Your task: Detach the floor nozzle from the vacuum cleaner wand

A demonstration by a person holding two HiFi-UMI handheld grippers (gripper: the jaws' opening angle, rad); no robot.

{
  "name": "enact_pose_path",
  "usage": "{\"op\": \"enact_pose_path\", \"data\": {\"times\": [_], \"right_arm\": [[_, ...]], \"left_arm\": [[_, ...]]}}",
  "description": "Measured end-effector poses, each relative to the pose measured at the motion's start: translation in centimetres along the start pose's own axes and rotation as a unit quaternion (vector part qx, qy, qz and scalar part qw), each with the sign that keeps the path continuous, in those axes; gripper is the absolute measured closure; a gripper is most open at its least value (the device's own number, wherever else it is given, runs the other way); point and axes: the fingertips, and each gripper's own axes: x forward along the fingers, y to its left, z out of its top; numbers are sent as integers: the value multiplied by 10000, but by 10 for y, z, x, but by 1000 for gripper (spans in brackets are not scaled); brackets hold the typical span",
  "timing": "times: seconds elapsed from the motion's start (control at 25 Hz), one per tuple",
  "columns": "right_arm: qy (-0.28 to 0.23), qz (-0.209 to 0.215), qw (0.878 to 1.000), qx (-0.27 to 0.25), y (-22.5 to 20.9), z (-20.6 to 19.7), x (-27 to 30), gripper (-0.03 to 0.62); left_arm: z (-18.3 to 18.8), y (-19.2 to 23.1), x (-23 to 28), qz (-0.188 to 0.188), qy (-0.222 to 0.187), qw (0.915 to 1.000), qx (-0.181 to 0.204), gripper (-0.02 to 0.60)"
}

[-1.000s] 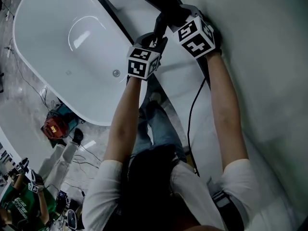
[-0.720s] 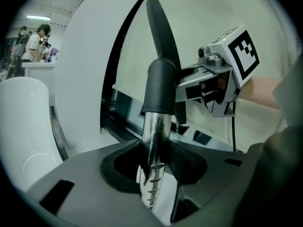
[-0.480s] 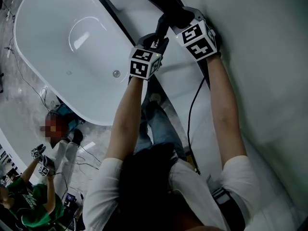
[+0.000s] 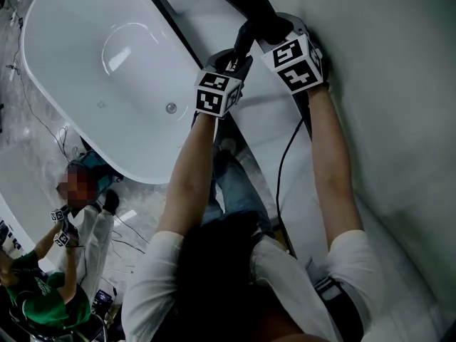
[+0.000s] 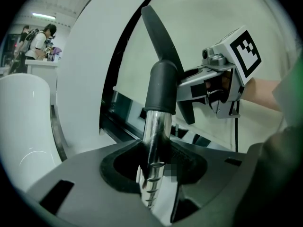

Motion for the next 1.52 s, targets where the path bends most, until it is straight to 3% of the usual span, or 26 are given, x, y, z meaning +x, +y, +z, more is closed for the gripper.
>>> {"op": "enact_pose_path", "data": {"times": [0.36,0.72,1.08,1.36,1.52], "right_arm": [[-39,320,9992,247,-1,0,-1,370],[85,126,9999,-29,0,4,-12,370],[150,588,9980,158,2,8,-13,370],[167,207,9996,83,2,10,-20,370],[171,297,9993,146,2,11,-21,370]], "left_arm": [[5,-1,-1,-5,-147,9999,16,430],[5,-4,-5,-80,-191,9994,-277,422],[8,-5,-10,-95,-287,9992,-262,422],[8,-5,-11,-97,-343,9987,-371,419],[9,-5,-13,-135,-383,9986,-343,419]]}}
